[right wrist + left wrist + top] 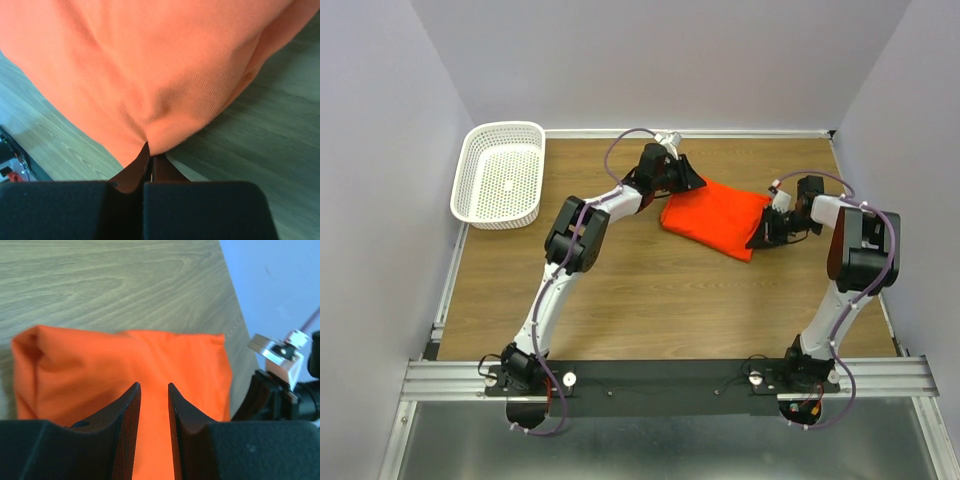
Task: Fold and stack the t-shirts
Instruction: Neatly place the folded tshirt to the corner
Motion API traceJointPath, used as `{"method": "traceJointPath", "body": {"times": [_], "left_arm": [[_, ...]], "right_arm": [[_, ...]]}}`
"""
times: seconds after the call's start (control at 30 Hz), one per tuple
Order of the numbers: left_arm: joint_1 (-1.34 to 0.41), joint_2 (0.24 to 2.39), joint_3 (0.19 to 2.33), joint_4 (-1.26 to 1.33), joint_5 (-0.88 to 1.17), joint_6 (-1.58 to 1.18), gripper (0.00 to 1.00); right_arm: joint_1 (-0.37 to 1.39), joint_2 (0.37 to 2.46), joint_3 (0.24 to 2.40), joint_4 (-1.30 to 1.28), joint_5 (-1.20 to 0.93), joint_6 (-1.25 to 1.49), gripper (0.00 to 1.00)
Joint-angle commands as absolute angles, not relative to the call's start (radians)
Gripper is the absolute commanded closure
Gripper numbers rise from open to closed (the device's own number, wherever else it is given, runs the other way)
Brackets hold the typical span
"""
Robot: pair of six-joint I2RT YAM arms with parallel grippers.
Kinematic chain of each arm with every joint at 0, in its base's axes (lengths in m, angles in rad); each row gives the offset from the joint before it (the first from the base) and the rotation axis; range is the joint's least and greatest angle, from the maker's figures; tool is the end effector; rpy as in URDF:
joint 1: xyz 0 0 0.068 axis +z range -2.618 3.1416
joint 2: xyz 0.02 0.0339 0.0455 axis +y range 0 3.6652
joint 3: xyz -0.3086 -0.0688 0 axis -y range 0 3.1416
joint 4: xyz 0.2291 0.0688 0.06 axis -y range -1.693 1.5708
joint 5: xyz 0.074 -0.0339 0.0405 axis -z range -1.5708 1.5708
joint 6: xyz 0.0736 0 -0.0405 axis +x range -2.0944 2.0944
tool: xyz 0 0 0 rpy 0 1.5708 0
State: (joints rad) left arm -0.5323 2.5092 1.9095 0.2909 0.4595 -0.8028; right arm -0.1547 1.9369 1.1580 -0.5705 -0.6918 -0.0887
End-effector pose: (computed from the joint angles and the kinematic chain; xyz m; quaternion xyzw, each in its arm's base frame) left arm 0.5222 -0.3455 0.1736 0.0271 0.7972 -0.5000 0.3373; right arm 0.3672 -0.0098 0.1559 -0.0066 0.9357 0.3219 0.1441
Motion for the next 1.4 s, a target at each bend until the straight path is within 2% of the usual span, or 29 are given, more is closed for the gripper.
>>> {"method": "traceJointPath", "body": {"times": [0.0,0.47,0.73,0.8,0.93,1.13,1.37], "left_arm": [[-0.520,2.565,2.003,0.201,0.374,-0.847,0.64],[-0.488,2.694,2.223,0.031,0.347,-0.950,0.66],[-0.460,2.654,2.215,0.089,0.426,-0.939,0.65],[-0.448,2.594,2.168,0.121,0.436,-0.917,0.65],[-0.394,2.285,2.007,0.192,0.377,-0.795,0.62],[-0.344,1.859,1.676,0.221,0.365,-0.649,0.59],[-0.342,1.553,1.240,0.304,0.413,-0.609,0.58]], "right_arm": [[-0.170,1.910,1.120,-0.624,-0.604,-0.156,1.00],[-0.183,1.870,1.086,-0.653,-0.594,-0.207,1.00],[-0.204,1.839,1.149,-0.673,-0.534,-0.224,0.99],[-0.219,1.861,1.184,-0.678,-0.502,-0.239,0.99],[-0.291,1.943,1.314,-0.710,-0.442,-0.300,0.99],[-0.382,2.144,1.621,-0.785,-0.364,-0.366,0.99],[-0.419,2.359,1.986,-0.864,-0.244,-0.354,0.99]]}}
